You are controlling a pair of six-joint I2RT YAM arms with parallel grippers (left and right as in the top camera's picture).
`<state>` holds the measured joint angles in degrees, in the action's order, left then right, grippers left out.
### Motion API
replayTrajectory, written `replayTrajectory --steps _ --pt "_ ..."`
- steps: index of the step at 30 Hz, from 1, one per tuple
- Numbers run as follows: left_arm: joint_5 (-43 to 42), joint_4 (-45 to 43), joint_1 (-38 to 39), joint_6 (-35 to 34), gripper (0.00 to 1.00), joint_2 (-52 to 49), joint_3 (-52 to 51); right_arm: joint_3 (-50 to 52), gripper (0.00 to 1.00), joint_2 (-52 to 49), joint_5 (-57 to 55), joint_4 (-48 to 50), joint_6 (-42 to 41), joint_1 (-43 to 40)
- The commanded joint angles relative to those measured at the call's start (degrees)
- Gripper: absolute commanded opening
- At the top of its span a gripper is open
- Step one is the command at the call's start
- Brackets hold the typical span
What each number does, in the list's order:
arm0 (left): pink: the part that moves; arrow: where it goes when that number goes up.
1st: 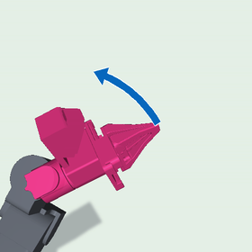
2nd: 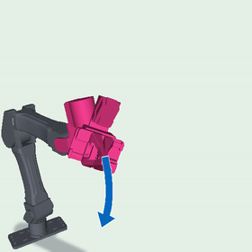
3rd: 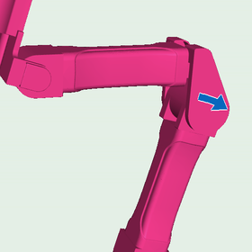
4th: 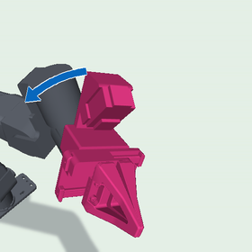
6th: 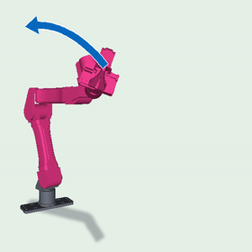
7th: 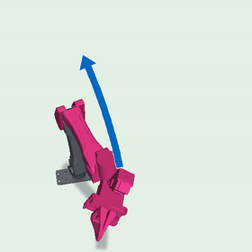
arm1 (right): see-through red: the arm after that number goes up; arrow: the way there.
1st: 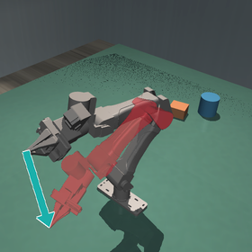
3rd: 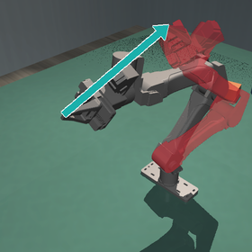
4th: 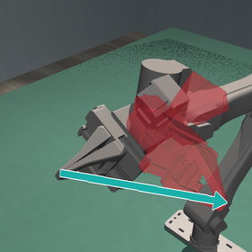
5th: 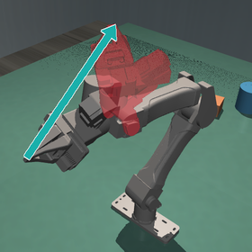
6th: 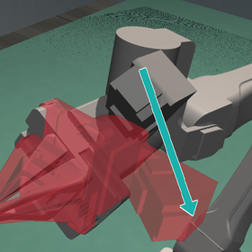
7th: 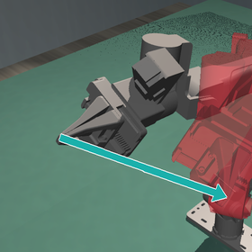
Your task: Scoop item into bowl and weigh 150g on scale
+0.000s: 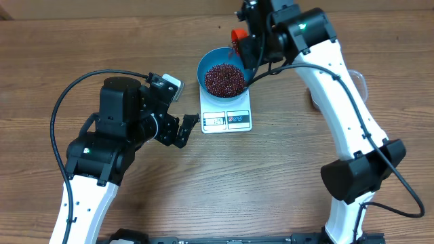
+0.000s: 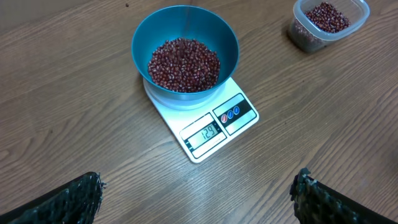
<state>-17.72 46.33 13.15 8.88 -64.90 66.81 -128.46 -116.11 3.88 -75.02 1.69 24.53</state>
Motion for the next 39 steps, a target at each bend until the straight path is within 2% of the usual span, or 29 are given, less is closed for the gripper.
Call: replayTrajectory --steps 1,12,18,24,33,36,39 --pt "0.2 0.0 0.4 -1.0 1.0 0.4 1.0 -3.4 0.04 0.2 -12.7 -0.8 -0.2 2.9" --pt "0.2 0.0 0.4 -1.0 0.99 0.4 1.0 -3.8 0.04 2.9 -26.9 -1.4 0.0 9.2" --pt "0.2 0.0 0.4 -1.0 1.0 0.4 1.0 -3.8 0.04 3.4 -26.1 -1.3 0.0 9.5" --pt "0.2 0.0 0.4 -1.0 1.0 0.4 1.1 -3.8 0.04 3.4 -19.5 -1.2 0.0 8.5" --pt "0.2 0.0 0.4 -1.0 1.0 0.4 1.0 -3.8 0.04 7.1 -1.9 -1.6 0.0 -2.4" --pt "0.2 0.0 0.4 -1.0 1.0 0.4 1.0 -3.8 0.04 8.9 2.6 -2.8 0.0 -8.2" --pt "0.2 0.0 0.4 -1.0 1.0 0.4 1.0 -3.8 0.04 10.3 7.8 -5.5 0.0 -17.3"
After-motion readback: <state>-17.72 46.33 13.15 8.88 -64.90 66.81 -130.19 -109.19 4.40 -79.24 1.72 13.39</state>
